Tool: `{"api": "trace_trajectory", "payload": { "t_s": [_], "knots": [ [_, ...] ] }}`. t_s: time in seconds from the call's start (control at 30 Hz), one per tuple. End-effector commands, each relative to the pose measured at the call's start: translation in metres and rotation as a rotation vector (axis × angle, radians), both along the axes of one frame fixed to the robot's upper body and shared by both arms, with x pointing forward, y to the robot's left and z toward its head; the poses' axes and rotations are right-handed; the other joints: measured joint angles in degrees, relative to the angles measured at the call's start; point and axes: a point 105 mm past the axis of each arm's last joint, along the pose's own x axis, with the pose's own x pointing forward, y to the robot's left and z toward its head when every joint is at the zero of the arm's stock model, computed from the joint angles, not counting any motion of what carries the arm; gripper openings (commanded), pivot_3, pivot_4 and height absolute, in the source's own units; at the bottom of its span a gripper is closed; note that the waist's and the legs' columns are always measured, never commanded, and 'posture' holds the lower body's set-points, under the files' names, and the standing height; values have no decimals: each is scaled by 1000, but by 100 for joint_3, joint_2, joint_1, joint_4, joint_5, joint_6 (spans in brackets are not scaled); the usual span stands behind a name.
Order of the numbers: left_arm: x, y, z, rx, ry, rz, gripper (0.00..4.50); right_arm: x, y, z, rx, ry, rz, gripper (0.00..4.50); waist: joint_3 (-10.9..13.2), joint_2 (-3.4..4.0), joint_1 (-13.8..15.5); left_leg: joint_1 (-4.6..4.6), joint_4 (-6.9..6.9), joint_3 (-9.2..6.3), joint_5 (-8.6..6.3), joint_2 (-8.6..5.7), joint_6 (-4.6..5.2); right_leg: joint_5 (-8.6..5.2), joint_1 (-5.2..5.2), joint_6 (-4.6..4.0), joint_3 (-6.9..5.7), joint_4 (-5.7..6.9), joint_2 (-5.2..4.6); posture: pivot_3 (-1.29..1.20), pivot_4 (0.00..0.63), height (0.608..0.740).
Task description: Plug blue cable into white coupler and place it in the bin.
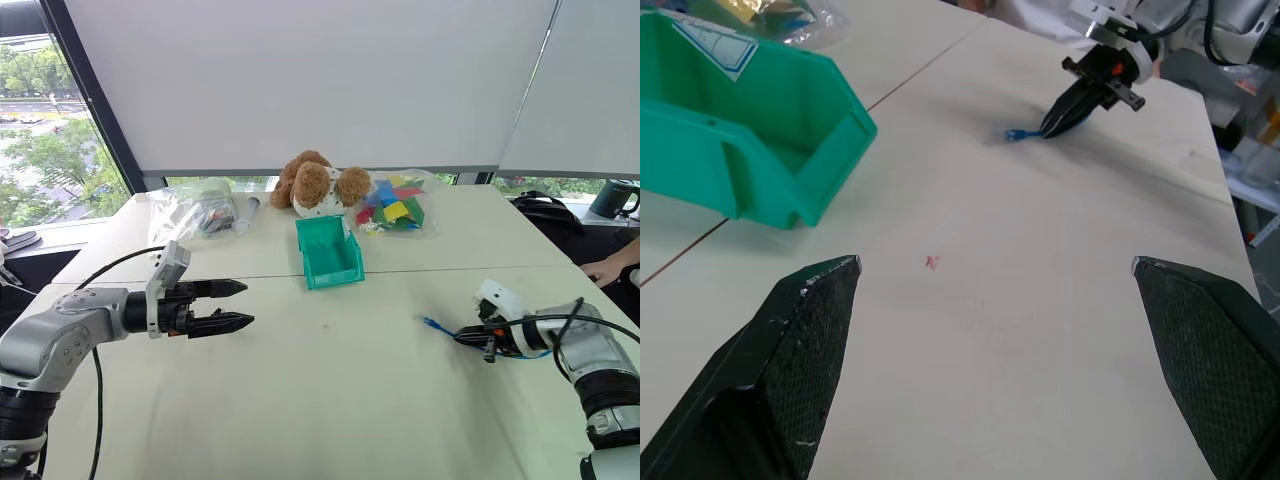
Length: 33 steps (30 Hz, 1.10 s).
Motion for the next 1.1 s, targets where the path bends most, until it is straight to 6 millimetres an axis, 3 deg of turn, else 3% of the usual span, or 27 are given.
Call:
{"api": "trace_trajectory", "payload": {
  "t_s": [0.03, 0.2, 0.3, 0.53, 0.73, 0.83, 0.97, 1.1],
  "knots": [
    [1, 1, 14, -3, -44, -9, 4500, -1, 47, 26, 17, -69, 185, 62, 2, 3, 15, -1, -3, -1, 0, 1, 0, 0, -4, 0, 0, 3, 2, 0, 150, 740],
    [4, 1, 11, 14, -44, -14, 4500, -9, 111, 24, 32, -52, 389, 62, 4, -1, 30, -2, -6, -6, 0, 2, 0, -1, -4, 0, -2, 1, 6, 0, 150, 740],
    [5, 1, 9, 32, -50, -17, 4500, -9, 135, 16, 6, -32, 472, 62, 6, -2, 44, -4, -5, -6, 0, 1, 0, -1, -5, 0, -2, 1, 5, 0, 150, 740],
    [-1, -5, -4, 81, -57, -50, 4500, 1, 161, -6, -103, -39, 565, 62, 10, -8, 36, -8, -5, -5, 0, -3, 0, -1, -7, -1, -3, -2, 1, 0, 150, 740],
    [-5, -15, -16, 126, -73, -109, 4500, 5, 161, -13, -166, -50, 589, 62, 11, -8, 32, -7, -6, -5, 0, -2, 0, -1, -7, -1, -3, -1, 2, 0, 150, 740],
    [0, -30, -33, 192, -113, -188, 4500, 5, 160, -4, -148, -77, 574, 889, 10, -6, 58, -7, -6, -5, 0, -2, 0, -2, -7, -3, -3, -1, 2, 0, 150, 740],
    [7, -53, -54, 236, -148, -295, 4500, 0, 153, 19, -120, -151, 518, 2892, 11, -7, 121, -12, -3, -1, 0, -7, 0, -9, -6, -16, -3, -5, -2, 0, 150, 740],
    [14, -71, -70, 279, -172, -371, 4500, -12, 143, 38, -68, -190, 439, 2892, 12, -7, 165, -28, -2, -1, 0, -8, 0, -1, -21, -2, -4, -3, 1, 0, 150, 740]
  ]
}}
